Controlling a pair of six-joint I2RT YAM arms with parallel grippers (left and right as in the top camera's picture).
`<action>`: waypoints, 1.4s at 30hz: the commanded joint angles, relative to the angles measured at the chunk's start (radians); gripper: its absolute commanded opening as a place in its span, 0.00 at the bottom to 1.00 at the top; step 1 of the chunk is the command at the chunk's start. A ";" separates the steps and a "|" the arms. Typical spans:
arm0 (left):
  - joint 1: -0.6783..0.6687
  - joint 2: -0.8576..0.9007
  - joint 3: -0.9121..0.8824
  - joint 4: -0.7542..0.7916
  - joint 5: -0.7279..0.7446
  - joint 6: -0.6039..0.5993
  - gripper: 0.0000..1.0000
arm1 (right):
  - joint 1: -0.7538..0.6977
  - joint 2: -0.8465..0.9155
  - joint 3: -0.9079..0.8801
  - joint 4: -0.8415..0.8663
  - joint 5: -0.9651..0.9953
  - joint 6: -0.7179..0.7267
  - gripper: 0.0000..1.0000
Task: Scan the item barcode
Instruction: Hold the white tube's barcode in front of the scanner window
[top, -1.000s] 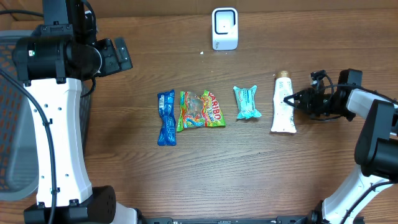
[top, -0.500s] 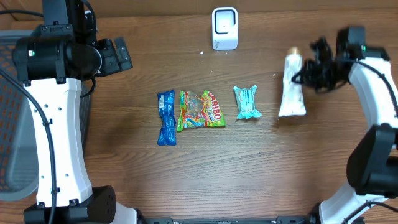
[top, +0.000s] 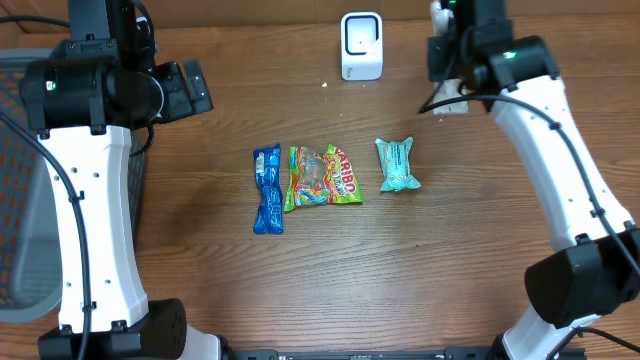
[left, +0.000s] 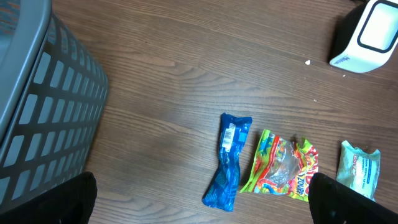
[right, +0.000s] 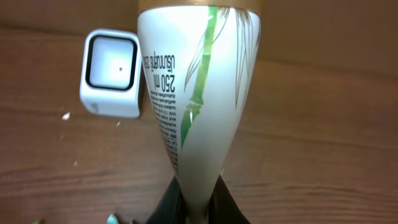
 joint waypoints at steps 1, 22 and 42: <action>-0.002 -0.003 0.019 0.003 -0.010 0.012 1.00 | 0.067 -0.037 0.052 0.064 0.274 -0.019 0.04; -0.002 -0.003 0.019 0.003 -0.010 0.012 1.00 | 0.119 0.117 0.228 0.362 0.259 -0.262 0.04; -0.002 -0.003 0.019 0.003 -0.010 0.012 1.00 | 0.119 0.428 0.224 0.564 0.216 -0.497 0.04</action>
